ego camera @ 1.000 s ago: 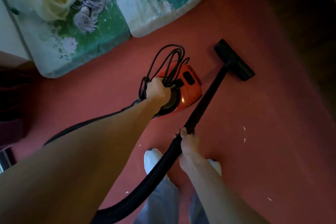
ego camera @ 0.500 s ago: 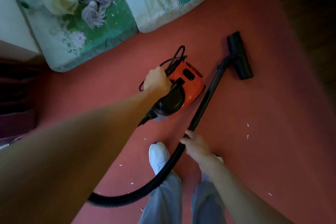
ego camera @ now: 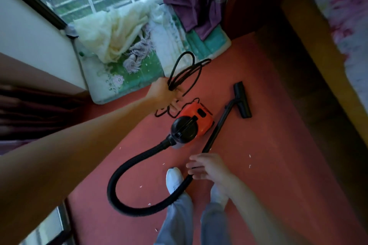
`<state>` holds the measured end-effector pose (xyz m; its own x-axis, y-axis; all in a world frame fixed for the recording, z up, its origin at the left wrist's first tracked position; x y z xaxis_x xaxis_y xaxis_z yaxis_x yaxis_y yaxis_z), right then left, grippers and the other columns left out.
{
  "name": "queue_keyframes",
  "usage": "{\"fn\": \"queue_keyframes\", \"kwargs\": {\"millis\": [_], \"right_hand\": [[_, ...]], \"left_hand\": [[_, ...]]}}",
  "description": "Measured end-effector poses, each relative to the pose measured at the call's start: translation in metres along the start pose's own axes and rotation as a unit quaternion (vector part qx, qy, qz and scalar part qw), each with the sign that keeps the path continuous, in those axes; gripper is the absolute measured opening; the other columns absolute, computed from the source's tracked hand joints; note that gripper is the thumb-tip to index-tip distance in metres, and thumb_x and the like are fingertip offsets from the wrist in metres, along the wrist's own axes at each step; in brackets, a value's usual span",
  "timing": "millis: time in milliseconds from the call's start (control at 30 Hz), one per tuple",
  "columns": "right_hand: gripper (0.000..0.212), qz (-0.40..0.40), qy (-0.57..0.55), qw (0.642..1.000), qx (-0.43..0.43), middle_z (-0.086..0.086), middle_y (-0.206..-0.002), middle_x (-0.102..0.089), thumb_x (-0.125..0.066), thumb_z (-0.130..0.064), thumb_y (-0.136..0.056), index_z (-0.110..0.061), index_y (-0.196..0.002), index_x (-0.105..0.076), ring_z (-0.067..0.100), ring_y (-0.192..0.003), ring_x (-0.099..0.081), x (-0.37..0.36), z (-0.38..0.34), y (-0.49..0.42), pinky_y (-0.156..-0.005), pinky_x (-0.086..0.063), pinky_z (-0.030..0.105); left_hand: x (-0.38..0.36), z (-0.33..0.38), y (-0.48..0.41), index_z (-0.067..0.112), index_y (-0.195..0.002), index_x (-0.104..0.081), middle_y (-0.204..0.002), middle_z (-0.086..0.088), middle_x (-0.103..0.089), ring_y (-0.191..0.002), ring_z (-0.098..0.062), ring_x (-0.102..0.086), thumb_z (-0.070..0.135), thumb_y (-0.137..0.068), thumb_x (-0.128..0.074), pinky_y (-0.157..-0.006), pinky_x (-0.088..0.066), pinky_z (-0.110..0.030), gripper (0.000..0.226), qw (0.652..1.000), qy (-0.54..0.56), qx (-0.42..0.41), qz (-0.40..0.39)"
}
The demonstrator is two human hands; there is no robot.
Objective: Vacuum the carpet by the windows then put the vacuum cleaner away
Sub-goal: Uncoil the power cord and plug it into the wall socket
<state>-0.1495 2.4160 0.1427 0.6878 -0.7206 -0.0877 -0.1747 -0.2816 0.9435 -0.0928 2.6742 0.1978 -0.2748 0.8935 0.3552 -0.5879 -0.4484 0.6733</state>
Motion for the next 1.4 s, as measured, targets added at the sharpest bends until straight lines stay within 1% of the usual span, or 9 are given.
{"fn": "queue_keyframes", "kwargs": {"millis": [100, 300, 433, 633, 833, 1000, 1133, 1267, 1400], "right_hand": [[0.016, -0.019, -0.005, 0.999, 0.049, 0.025, -0.098, -0.070, -0.055, -0.010, -0.095, -0.003, -0.100, -0.068, 0.029, -0.074, -0.064, -0.012, -0.049, 0.053, -0.064, -0.054, 0.033], [0.025, -0.002, 0.000, 0.992, 0.128, 0.017, -0.097, -0.067, -0.048, -0.009, -0.098, 0.001, -0.119, -0.059, 0.024, -0.064, -0.063, -0.041, -0.136, 0.120, -0.059, -0.056, 0.031], [0.023, -0.009, -0.012, 0.987, 0.159, 0.013, -0.098, -0.063, -0.049, -0.003, -0.098, -0.006, -0.119, -0.057, 0.024, -0.061, -0.064, -0.068, -0.164, 0.154, -0.059, -0.058, 0.033], [0.027, 0.017, 0.004, 0.983, 0.181, 0.012, -0.082, -0.061, -0.041, 0.002, -0.098, -0.007, -0.078, -0.058, 0.026, -0.057, -0.056, -0.099, -0.191, 0.217, -0.062, -0.051, 0.039], [0.025, -0.023, 0.039, 0.964, 0.263, 0.011, -0.076, -0.072, -0.049, -0.014, -0.095, -0.008, -0.083, -0.069, 0.021, -0.070, -0.069, -0.101, -0.210, 0.271, -0.079, -0.053, 0.033], [0.051, -0.063, 0.029, 0.929, 0.363, 0.008, -0.066, -0.065, -0.043, -0.042, -0.102, -0.006, -0.081, -0.073, 0.026, -0.069, -0.061, -0.077, -0.227, 0.308, -0.085, -0.048, 0.048], [0.025, -0.090, 0.051, 0.909, 0.404, 0.004, -0.070, -0.064, -0.055, -0.022, -0.099, -0.007, -0.088, -0.072, 0.021, -0.072, -0.056, -0.041, -0.234, 0.338, -0.074, -0.043, 0.039], [0.024, -0.099, 0.111, 0.893, 0.425, 0.006, -0.078, -0.068, -0.064, -0.020, -0.094, 0.002, -0.088, -0.070, 0.013, -0.070, -0.059, -0.005, -0.232, 0.354, -0.073, -0.046, 0.031], [0.015, -0.130, 0.114, 0.883, 0.437, 0.011, -0.081, -0.070, -0.062, -0.011, -0.095, -0.002, -0.085, -0.070, 0.025, -0.071, -0.055, 0.027, -0.234, 0.374, -0.072, -0.048, 0.036]], "left_hand": [[0.029, 0.031, 0.042, 0.008, -0.103, -0.069, -0.092, -0.009, -0.077, -0.080, -0.026, -0.075, 0.017, -0.095, -0.066, -0.075, -0.062, -0.044, 0.012, 0.999, -0.038, -0.026, 0.013], [0.059, 0.066, 0.108, 0.001, -0.087, -0.054, -0.088, -0.027, -0.072, -0.068, -0.027, -0.076, 0.016, -0.100, -0.057, -0.037, -0.046, -0.027, 0.020, 0.999, -0.043, 0.022, 0.002], [0.079, 0.082, 0.143, -0.004, -0.086, -0.058, -0.089, -0.025, -0.073, -0.053, -0.026, -0.067, 0.004, -0.096, -0.057, -0.032, -0.034, -0.022, 0.014, 0.997, 0.048, 0.059, 0.017], [0.072, 0.111, 0.201, -0.003, -0.107, -0.058, -0.075, -0.010, -0.063, -0.056, -0.019, -0.061, 0.017, -0.101, -0.053, -0.049, -0.056, -0.029, 0.021, 0.918, 0.366, 0.145, -0.053], [0.075, 0.166, 0.252, -0.013, -0.129, -0.048, -0.120, -0.022, -0.064, -0.086, -0.026, -0.071, 0.006, -0.107, -0.033, -0.060, -0.062, -0.031, 0.033, 0.891, 0.429, 0.111, -0.104], [0.090, 0.193, 0.278, -0.010, -0.110, -0.056, -0.108, -0.022, -0.067, -0.075, -0.024, -0.072, 0.006, -0.104, -0.042, -0.048, -0.056, -0.025, 0.022, 0.930, 0.357, 0.080, -0.040], [0.094, 0.217, 0.302, -0.003, -0.087, -0.050, -0.084, -0.017, -0.066, -0.065, -0.025, -0.066, 0.001, -0.102, -0.045, -0.074, -0.061, -0.036, 0.016, 0.952, 0.302, 0.038, 0.039], [0.074, 0.240, 0.331, -0.007, -0.107, -0.046, -0.069, -0.020, -0.063, -0.039, -0.024, -0.064, -0.002, -0.098, -0.042, -0.037, -0.051, -0.028, 0.011, 0.974, 0.204, 0.015, 0.103], [0.057, 0.260, 0.342, -0.003, -0.094, -0.056, -0.071, -0.018, -0.065, -0.054, -0.027, -0.065, 0.004, -0.092, -0.045, -0.058, -0.060, -0.035, 0.013, 0.968, 0.174, 0.006, 0.179]]}}
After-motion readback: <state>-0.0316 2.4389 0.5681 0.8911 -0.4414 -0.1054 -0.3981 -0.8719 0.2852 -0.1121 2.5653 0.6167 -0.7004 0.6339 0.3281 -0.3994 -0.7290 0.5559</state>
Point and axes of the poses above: each hand's wrist, its own y-axis away from the middle knuckle, its own x-axis out of the back of the hand, z = x × y, the point moved 10 cm from there along -y, towards the middle knuckle
